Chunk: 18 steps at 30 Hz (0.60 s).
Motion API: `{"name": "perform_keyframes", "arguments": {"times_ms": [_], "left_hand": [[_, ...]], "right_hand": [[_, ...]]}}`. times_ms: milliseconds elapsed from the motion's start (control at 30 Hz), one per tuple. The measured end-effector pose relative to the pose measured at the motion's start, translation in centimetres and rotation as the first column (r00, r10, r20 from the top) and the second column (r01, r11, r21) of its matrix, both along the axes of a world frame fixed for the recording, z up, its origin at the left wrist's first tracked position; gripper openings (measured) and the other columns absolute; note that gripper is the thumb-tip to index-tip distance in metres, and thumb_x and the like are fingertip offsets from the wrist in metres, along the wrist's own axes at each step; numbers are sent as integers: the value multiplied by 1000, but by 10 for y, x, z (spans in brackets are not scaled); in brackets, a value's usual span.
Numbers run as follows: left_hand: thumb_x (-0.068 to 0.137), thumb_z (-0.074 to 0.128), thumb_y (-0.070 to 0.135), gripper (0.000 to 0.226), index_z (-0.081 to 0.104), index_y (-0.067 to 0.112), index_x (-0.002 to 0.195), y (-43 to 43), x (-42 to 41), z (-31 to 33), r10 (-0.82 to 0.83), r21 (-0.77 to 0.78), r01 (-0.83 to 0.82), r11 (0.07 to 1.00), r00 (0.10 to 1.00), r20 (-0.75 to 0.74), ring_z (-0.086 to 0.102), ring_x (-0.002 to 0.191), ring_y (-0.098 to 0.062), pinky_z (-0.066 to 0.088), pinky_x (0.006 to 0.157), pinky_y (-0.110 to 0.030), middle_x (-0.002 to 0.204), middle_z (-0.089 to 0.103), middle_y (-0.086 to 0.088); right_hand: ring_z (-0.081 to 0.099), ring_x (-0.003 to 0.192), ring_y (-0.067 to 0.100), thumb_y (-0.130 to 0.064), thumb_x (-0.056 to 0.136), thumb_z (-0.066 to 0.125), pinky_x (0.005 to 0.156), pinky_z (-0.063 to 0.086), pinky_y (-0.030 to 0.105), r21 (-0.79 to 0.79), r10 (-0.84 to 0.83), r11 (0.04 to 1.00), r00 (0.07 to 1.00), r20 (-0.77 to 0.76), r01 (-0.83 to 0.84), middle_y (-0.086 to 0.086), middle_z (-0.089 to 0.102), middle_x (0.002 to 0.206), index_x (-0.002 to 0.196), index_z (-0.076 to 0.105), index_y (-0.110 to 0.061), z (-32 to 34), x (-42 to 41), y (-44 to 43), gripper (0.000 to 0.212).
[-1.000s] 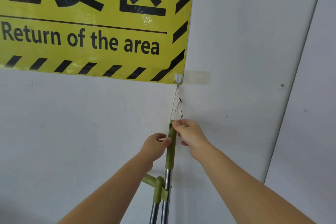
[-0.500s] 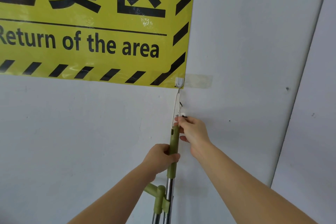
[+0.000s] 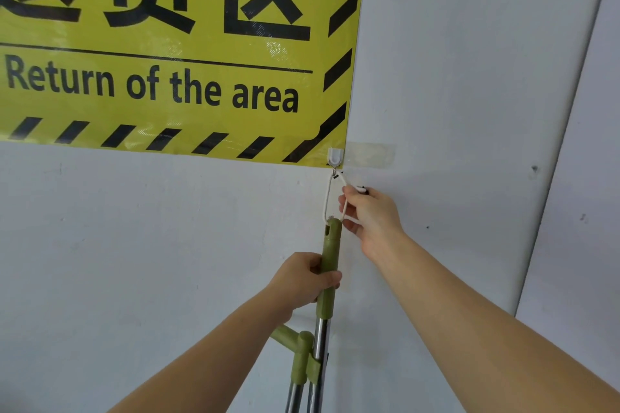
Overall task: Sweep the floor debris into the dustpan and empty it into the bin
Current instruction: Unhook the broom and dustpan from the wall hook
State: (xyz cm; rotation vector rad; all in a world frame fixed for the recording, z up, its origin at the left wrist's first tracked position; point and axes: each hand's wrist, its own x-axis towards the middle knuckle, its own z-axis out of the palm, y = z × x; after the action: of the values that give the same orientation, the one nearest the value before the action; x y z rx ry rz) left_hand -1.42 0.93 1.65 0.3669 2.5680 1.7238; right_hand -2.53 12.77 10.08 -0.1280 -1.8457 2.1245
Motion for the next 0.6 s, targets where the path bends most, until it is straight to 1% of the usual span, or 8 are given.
{"name": "perform_keyframes", "arguments": {"times_ms": [67, 167, 267, 300, 367, 433, 533, 600], "left_hand": [[91, 64, 21, 21, 65, 9, 109, 0, 1, 3, -6, 11, 6, 1000, 1000, -3, 67, 91, -15, 52, 74, -25, 95, 74, -2], [91, 64, 21, 22, 65, 9, 110, 0, 2, 8, -6, 24, 6, 1000, 1000, -6, 67, 88, -13, 50, 70, -22, 95, 74, -2], [91, 64, 20, 22, 65, 8, 110, 0, 2, 11, -10, 41, 10, 999, 1000, -2, 67, 85, -11, 50, 68, -21, 95, 74, -3], [91, 64, 20, 22, 65, 7, 110, 0, 2, 12, -12, 46, 12, 999, 1000, -3, 67, 83, -10, 50, 67, -21, 95, 74, -4], [91, 64, 19, 22, 65, 7, 110, -1, 3, 14, -14, 53, 14, 998, 1000, -5, 66, 82, -9, 49, 65, -19, 96, 74, -4], [92, 64, 19, 21, 65, 8, 109, -1, 4, 17, -18, 55, 19, 998, 1000, -8, 66, 82, -9, 50, 66, -19, 96, 74, -4], [91, 64, 19, 22, 65, 7, 110, -1, 5, 19, -23, 55, 24, 998, 1000, -9, 67, 83, -10, 51, 68, -20, 96, 74, -4], [91, 64, 19, 23, 64, 7, 111, -1, 5, 20, -23, 60, 24, 998, 1000, -9, 67, 84, -10, 53, 70, -22, 96, 74, -4]], "right_hand": [[58, 76, 15, -17, 93, 59, 64, 47, 27, -7, 1, 1000, 1000, -23, -2, 0, 65, 78, 84, 62, -19, 7, 1, 1, 10], [57, 77, 14, -18, 93, 59, 65, 46, 27, -19, 16, 1000, 999, -43, -17, 0, 65, 79, 91, 63, -21, 15, 2, 0, 5], [58, 78, 13, -18, 94, 59, 65, 46, 27, -27, 42, 999, 997, -65, -44, 0, 65, 82, 103, 64, -20, 21, 3, 0, 11], [58, 78, 13, -17, 94, 59, 64, 46, 27, -27, 52, 998, 996, -76, -54, 0, 65, 81, 103, 65, -21, 22, 3, 0, 11], [58, 78, 12, -16, 93, 59, 65, 44, 27, -26, 74, 997, 993, -91, -76, -1, 65, 80, 95, 65, -23, 24, 3, 0, 10], [59, 80, 12, -14, 94, 57, 69, 45, 29, -28, 87, 995, 991, -97, -90, -2, 65, 80, 90, 63, -23, 26, 2, -1, 11], [60, 84, 12, -13, 96, 52, 78, 46, 33, -4, 85, 996, 991, -103, -86, -1, 68, 84, 91, 62, -19, 33, -2, -3, 13], [58, 82, 12, -12, 96, 51, 79, 46, 33, 29, 61, 998, 992, -115, -58, 1, 68, 88, 93, 63, -17, 36, -5, -4, 13]]}}
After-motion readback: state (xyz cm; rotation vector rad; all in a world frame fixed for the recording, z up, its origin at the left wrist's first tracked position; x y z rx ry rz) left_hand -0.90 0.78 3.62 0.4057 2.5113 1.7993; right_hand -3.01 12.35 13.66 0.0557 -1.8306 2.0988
